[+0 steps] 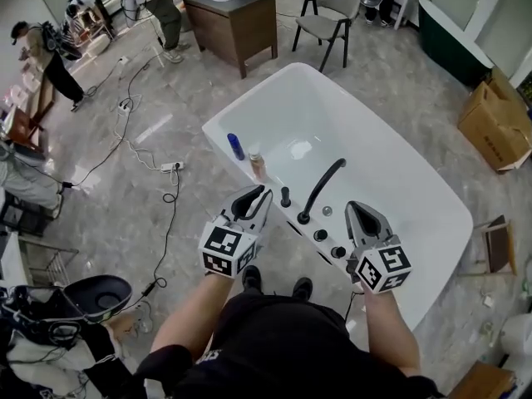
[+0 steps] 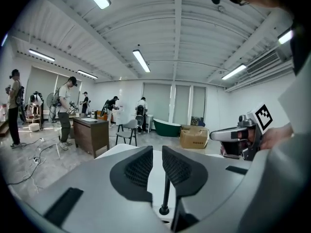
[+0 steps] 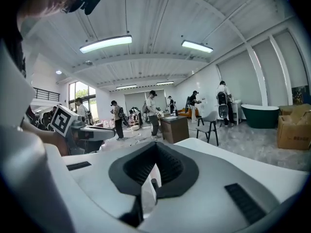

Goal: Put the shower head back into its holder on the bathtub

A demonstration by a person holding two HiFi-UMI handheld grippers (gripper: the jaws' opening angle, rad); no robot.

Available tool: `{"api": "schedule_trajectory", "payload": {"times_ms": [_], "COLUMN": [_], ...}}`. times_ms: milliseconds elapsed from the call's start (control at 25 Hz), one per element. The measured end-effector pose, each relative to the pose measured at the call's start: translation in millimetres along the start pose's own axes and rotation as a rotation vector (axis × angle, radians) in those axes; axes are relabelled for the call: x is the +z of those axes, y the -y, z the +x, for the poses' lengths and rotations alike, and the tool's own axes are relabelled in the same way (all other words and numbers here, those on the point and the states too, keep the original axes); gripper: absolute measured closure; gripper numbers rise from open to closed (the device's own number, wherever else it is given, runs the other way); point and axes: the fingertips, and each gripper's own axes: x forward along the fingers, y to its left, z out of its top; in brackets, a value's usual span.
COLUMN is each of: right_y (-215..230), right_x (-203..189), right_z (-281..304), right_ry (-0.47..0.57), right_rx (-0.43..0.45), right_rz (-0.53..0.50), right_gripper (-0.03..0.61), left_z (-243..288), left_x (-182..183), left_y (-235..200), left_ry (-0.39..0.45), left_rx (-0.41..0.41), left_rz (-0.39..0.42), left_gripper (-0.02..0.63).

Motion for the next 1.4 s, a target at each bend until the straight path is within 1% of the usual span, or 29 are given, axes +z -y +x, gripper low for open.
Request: {"api": "schedule_trajectory", "payload": {"times_ms": [120, 280, 360, 520, 640, 800, 960, 1080, 1200, 1400], "right_y": [20, 50, 59, 56, 42, 25, 21, 20, 14, 8], "right_x": [18, 45, 63, 98, 112, 122, 128, 129, 127, 116], "right_z": [-16, -36, -42, -45, -39, -28, -23, -21, -19, -14], "right_ry": [0.029, 0.07, 0.112, 0.21, 0.242, 0.278, 0.266, 0.27, 0.269, 0.253], "right_rx": [0.002, -0.032, -0.05, -0.057, -0.04, -0.014, -0.067, -0.087, -0.088, -0.095], "right_rz": [-0.024, -0.033, -0.022, -0.017, -0.04, -0.066, -0.073, -0.079, -0.088, -0.084], "right_gripper": [0.566, 0.566, 0.567, 0.566, 0.566, 0.566, 0.568, 0.568, 0.568, 0.568], "left_z": [9, 21, 19, 3, -11, -20, -20, -20, -20, -21], "left_x": [21, 55, 71, 93, 101, 104, 101, 104, 106, 103], "left_y": [10, 15, 12, -2, -16, -38, -52, -52, -50, -53], "left_ry": [0.014, 0.051, 0.069, 0.106, 0.136, 0.153, 0.142, 0.14, 0.134, 0.129], "left_rx": [0.032, 0.057, 0.074, 0.107, 0.149, 0.179, 0.176, 0.163, 0.153, 0.151], "left_rz": [-0.018, 0.005, 0.025, 0.047, 0.05, 0.024, 0.018, 0.039, 0.07, 0.068], "left_gripper": [0.552, 0.572, 0.58, 0.584, 0.586, 0.589, 0.589, 0.589, 0.589, 0.589]}}
